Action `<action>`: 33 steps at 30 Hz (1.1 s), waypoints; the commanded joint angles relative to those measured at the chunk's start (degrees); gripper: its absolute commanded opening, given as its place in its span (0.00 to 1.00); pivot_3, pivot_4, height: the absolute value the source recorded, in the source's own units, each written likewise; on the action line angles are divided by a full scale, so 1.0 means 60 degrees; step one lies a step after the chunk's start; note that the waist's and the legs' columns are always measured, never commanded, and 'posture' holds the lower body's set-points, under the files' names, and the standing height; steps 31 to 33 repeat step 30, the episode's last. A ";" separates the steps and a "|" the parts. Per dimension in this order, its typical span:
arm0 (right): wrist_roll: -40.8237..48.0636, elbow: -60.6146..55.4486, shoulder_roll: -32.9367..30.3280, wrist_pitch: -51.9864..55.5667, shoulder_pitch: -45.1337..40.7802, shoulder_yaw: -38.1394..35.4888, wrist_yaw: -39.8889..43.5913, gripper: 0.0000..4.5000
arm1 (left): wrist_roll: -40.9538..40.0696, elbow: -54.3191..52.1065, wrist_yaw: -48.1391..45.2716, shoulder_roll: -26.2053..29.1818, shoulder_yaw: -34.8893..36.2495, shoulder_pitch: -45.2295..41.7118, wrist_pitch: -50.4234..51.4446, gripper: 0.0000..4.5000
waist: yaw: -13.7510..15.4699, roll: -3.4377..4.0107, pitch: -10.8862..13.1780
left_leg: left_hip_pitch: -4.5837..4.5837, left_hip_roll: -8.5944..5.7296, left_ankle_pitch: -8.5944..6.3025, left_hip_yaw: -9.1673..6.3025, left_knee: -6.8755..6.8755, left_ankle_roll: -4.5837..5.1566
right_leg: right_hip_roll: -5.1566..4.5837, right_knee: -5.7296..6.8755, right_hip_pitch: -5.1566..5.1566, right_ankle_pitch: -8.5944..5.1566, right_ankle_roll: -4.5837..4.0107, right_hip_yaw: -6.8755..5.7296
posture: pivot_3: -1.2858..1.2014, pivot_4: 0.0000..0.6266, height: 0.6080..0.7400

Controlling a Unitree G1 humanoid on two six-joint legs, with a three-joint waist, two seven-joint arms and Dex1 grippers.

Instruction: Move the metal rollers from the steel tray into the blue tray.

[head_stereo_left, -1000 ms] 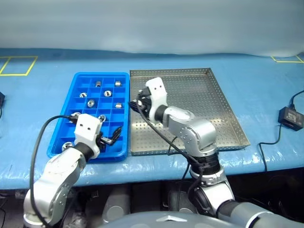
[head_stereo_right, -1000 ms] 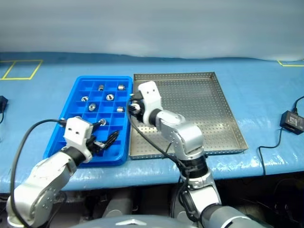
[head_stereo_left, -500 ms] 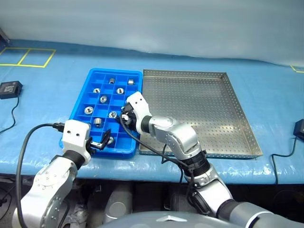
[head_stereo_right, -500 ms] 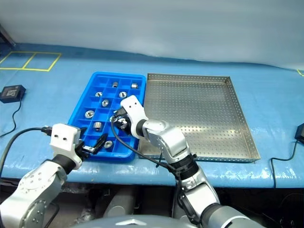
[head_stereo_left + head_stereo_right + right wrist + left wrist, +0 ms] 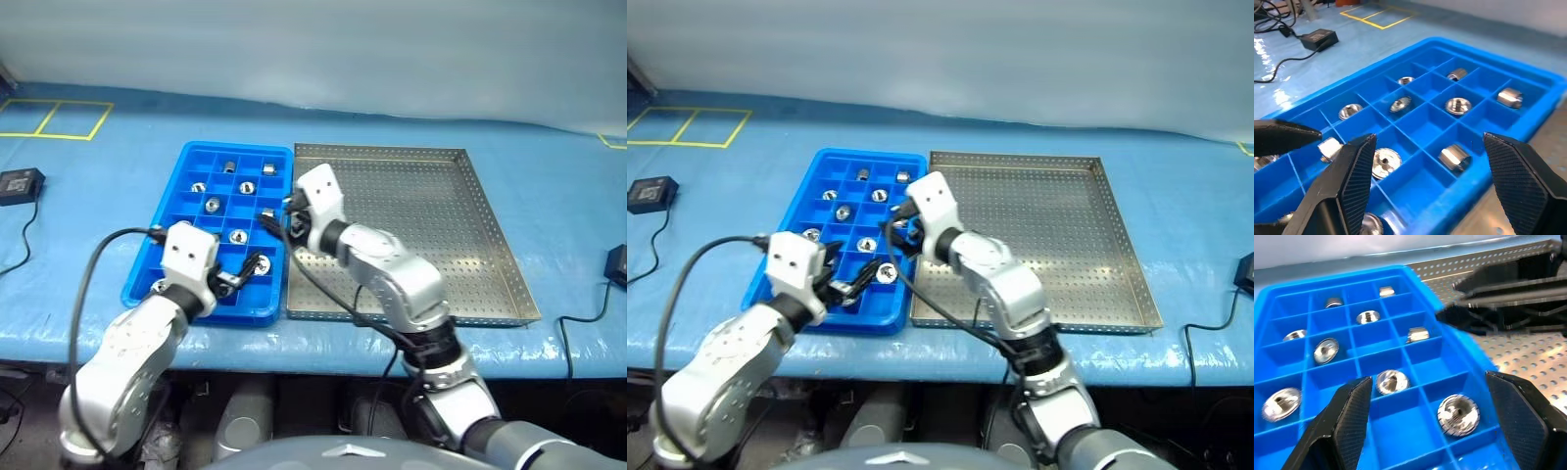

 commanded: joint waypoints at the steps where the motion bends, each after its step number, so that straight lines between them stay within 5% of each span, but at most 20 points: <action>1: 0.0370 -0.0750 -0.1113 -0.0014 0.0449 -0.0688 0.0783 0.82 | 0.0210 0.0931 -0.0257 -0.0266 -0.0499 -0.0790 -0.0871 0.89 | -0.0095 0.0000 0.0000 | -0.0003 -0.0004 -0.0002 0.0005 0.0000 0.0004 | 0.0000 -0.0005 0.0002 0.0002 0.0001 0.0003 | 0.56 0.24 1.00; 6: 0.0799 -0.0857 -0.2176 0.0047 0.1060 -0.1447 0.1287 0.82 | 0.0111 0.2263 -0.0756 -0.0626 -0.0648 -0.1941 -0.1522 0.89 | -0.0566 0.0001 0.0001 | -0.0010 -0.0013 -0.0010 0.0017 -0.0005 0.0017 | 0.0013 -0.0009 -0.0002 0.0022 -0.0027 0.0015 | 0.52 0.24 1.00; 10: 0.1193 -0.0894 -0.2419 -0.0237 0.1452 -0.1811 0.1659 0.99 | 0.0075 0.2825 -0.1229 -0.0599 -0.0873 -0.2272 -0.1597 1.00 | -0.0933 0.0001 0.0001 | -0.0002 -0.0005 -0.0012 0.0025 -0.0006 0.0020 | 0.0032 -0.0007 0.0000 0.0031 -0.0036 0.0028 | 0.50 0.24 1.00; 14: 0.1278 -0.1164 -0.2429 -0.0624 0.1639 -0.1896 0.1689 0.99 | 0.0135 0.2859 -0.1272 -0.0493 -0.0839 -0.2186 -0.1424 1.00 | -0.1205 0.0001 0.0001 | 0.0005 0.0001 -0.0013 0.0023 -0.0002 0.0022 | 0.0040 -0.0004 -0.0003 0.0015 0.0015 0.0063 | 0.49 0.24 1.00; 33: 0.1052 -0.0828 -0.2837 -0.1023 0.1580 -0.1629 0.1843 0.99 | 0.0202 0.2485 -0.1332 -0.0274 -0.0951 -0.1909 -0.1151 1.00 | -0.1246 0.0001 0.0001 | 0.0009 0.0001 -0.0015 0.0028 0.0061 0.0027 | 0.0040 0.0049 -0.0002 0.0021 0.0024 0.0084 | 0.50 0.24 1.00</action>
